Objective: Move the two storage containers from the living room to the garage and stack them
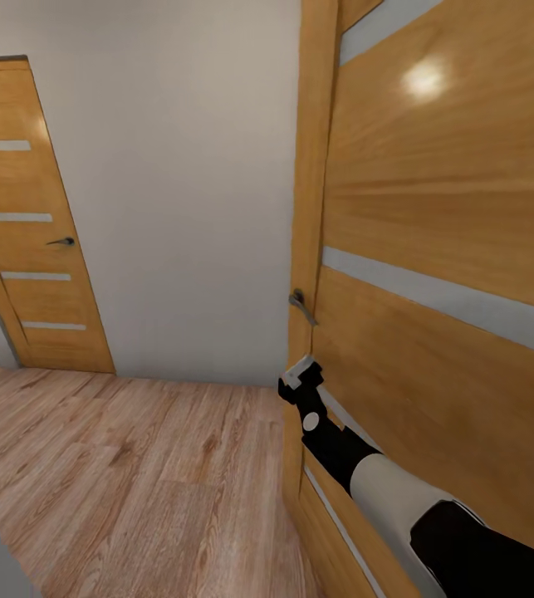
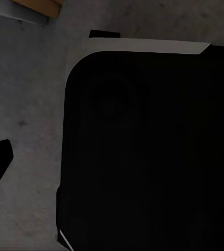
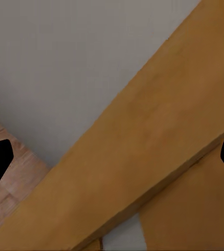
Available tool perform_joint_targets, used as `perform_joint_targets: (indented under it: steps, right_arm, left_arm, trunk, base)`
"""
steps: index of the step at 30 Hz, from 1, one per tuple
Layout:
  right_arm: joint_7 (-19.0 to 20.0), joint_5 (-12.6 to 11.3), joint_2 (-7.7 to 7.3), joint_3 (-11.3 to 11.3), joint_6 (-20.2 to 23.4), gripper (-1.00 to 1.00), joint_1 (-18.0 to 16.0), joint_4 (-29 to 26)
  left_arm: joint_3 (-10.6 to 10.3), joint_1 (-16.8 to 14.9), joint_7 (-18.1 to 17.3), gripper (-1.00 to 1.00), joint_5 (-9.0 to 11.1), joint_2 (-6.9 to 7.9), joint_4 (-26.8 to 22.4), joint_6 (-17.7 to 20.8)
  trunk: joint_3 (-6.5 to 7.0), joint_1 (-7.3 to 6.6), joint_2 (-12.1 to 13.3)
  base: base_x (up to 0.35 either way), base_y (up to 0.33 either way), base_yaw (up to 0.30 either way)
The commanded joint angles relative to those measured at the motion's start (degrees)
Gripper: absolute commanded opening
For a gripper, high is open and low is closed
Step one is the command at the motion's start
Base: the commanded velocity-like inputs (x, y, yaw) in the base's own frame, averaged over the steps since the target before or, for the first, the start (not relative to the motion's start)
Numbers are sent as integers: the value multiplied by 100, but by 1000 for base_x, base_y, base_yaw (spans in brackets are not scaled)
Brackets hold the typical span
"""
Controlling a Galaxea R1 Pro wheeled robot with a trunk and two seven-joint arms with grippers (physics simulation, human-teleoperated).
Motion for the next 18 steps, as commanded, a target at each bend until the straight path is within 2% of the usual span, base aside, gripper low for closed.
perform_joint_targets:
  steps: [1, 10, 14, 15, 18]
  right_arm:
    - [-68, 34, 1, 13, -12, 100, -5, 14]
    - [-83, 16, 1, 10, 10, 100, -5, 18]
    - [-218, 13, 1, 10, 15, 100, -4, 18]
    - [-382, 12, 1, 10, 17, 100, -5, 18]
    - [-409, 10, 1, 10, 19, 100, -5, 18]
  left_arm:
    - [24, -1, -2, 100, 35, -1, -1, -7]
    - [24, -1, 4, 100, 35, -1, -1, -7]
    - [24, -1, 6, 100, 35, -1, -1, -7]
    - [24, -1, 2, 100, 35, 0, -1, -7]
    - [24, -1, 3, 100, 35, -1, -1, -7]
  trunk:
    - [-6, 0, -3]
    - [-6, 0, -3]
    - [-6, 0, -3]
    - [-6, 0, -3]
    - [-6, 0, -3]
  base:
    - [0, 0, 16]
    - [0, 0, 3]
    - [16, 0, 0]
    - [248, 0, 0]
    - [279, 0, 0]
